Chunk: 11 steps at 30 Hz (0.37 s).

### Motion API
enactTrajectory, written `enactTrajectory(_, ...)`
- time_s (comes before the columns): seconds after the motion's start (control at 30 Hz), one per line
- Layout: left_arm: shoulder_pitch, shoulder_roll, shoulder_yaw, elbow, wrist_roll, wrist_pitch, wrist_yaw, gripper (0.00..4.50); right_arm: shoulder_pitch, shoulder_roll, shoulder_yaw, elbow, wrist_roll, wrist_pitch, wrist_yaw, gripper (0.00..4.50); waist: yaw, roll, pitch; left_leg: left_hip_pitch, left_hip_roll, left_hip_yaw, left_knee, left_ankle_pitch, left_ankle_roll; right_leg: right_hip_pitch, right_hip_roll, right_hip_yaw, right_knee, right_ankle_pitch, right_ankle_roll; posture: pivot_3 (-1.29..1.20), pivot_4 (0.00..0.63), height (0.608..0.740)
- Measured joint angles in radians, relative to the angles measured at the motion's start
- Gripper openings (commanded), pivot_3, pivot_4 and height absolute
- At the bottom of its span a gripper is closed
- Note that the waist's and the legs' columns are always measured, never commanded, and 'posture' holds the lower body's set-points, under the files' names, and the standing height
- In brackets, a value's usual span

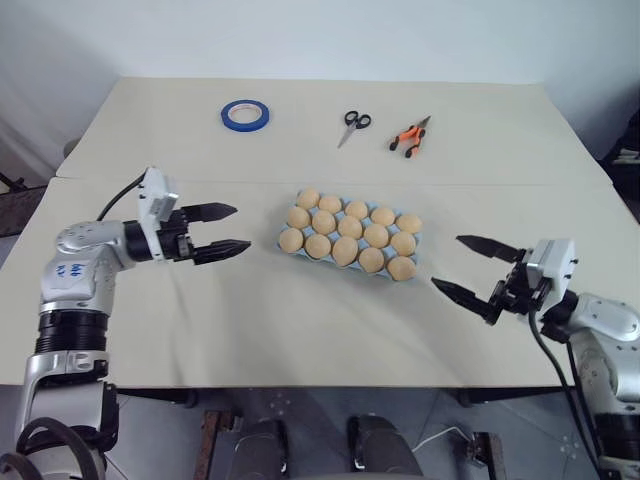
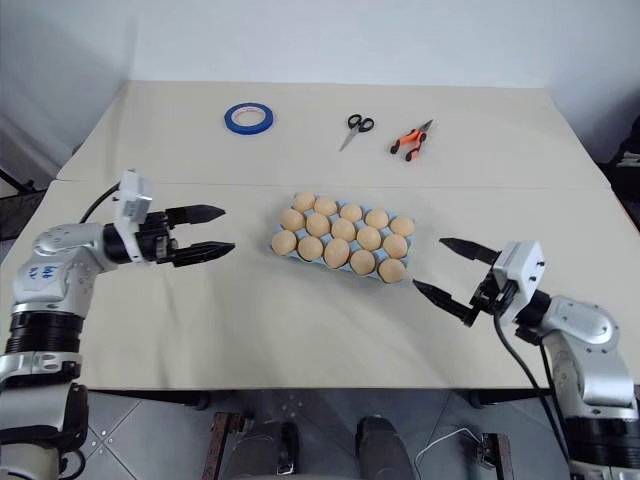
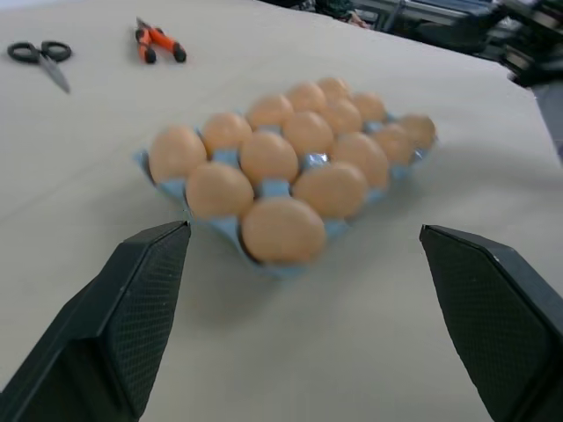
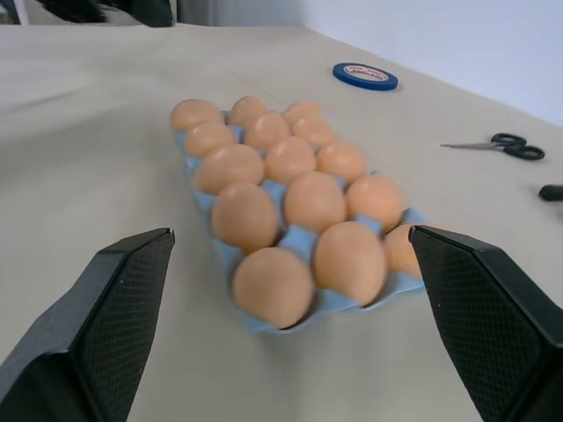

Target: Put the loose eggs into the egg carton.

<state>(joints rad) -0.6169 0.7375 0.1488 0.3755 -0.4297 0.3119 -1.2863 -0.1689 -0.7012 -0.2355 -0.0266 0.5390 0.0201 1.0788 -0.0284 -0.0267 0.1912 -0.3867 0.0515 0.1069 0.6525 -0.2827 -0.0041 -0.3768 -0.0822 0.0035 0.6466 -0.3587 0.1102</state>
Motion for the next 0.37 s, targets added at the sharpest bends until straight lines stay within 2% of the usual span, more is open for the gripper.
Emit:
enactTrajectory(0.13,0.083,0.039,0.038,-0.004,-0.003,-0.071,-0.054,4.45,-0.033,-0.033,0.000,0.049,0.000,0.003,0.085,4.50,0.002,0.000,0.000,0.000,0.000,-0.001,-0.002,0.000,0.000,0.000,-0.002,-0.001,-0.001,0.000,0.000,0.00,0.150,0.740)
enactTrajectory(0.37,0.111,0.024,0.042,-0.001,-0.003,-0.144,-0.073,4.45,-0.065,-0.027,0.043,0.089,-0.007,0.016,0.130,4.50,0.000,0.000,0.000,-0.001,0.000,0.000,-0.001,-0.001,0.002,0.000,-0.003,-0.001,-0.001,0.000,0.000,0.00,0.150,0.740)
